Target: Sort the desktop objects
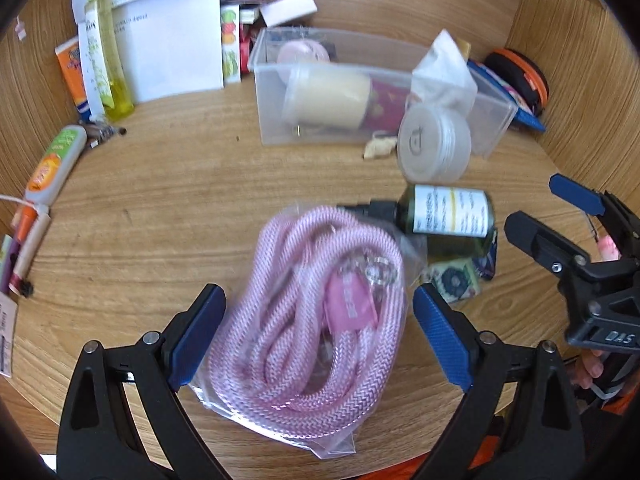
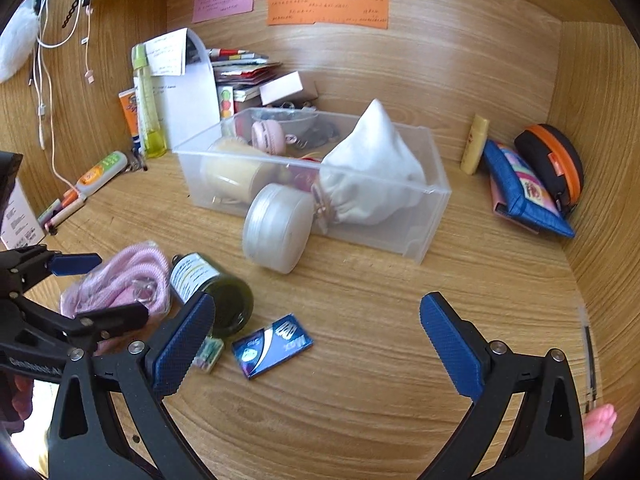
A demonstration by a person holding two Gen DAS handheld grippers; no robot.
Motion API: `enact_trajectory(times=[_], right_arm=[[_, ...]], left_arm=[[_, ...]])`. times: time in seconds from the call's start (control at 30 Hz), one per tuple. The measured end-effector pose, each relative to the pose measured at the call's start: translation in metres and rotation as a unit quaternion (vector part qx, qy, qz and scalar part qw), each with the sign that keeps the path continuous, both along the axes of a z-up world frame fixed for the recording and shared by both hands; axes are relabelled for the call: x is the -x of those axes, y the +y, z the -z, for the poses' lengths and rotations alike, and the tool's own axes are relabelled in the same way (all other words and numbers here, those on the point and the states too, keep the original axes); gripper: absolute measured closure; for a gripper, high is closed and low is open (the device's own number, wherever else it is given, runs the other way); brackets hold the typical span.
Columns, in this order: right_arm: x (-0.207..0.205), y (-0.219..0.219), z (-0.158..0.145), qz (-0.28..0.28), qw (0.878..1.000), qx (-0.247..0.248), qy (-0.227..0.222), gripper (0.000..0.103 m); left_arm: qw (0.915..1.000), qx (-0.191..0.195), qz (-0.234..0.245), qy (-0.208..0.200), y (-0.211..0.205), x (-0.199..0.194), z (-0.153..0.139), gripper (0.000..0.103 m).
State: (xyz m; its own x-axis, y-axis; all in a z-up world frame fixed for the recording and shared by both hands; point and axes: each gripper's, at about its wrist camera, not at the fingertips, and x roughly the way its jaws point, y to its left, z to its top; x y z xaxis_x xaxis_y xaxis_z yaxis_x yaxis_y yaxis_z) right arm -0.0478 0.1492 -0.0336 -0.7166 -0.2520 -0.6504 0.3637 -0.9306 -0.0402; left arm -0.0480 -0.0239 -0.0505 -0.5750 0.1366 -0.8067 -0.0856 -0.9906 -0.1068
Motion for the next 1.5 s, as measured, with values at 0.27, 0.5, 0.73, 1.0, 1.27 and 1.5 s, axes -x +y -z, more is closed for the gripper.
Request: enact_trajectory(times=[0.27, 0.5, 0.73, 1.0, 1.27, 1.5], right_arm=[[-0.001, -0.017, 0.008, -0.036, 0.999, 0.003, -0.016, 0.001], [-0.005, -0.043, 0.011, -0.084, 0.996, -0.008, -0.013, 0.001], [-0.003, -0.067, 0.018, -0.119, 0.992, -0.024, -0.019, 0.009], [0.010, -0.068, 0.029, -0.126, 0.990, -0.013, -0.063, 0.041], [0.010, -0.071, 0.032, -0.130, 0.989, -0.005, -0.072, 0.060], [0.005, -0.067, 0.023, -0.134, 0.989, 0.015, -0.062, 0.065]], left_arm=[[0.9994, 0.029, 0.002, 0.017, 0.001, -0.004, 0.005, 0.007], [0.9991, 0.032, -0.019, 0.021, -0.021, -0.009, 0.009, 0.006], [0.9983, 0.036, -0.033, 0.031, -0.038, -0.013, 0.012, 0.005], [0.9967, 0.046, -0.035, 0.058, -0.040, -0.013, 0.012, 0.009], [0.9969, 0.036, -0.018, 0.068, -0.033, -0.016, 0.009, 0.028], [0.9972, -0.012, -0.029, 0.068, -0.046, -0.016, 0.001, 0.040]])
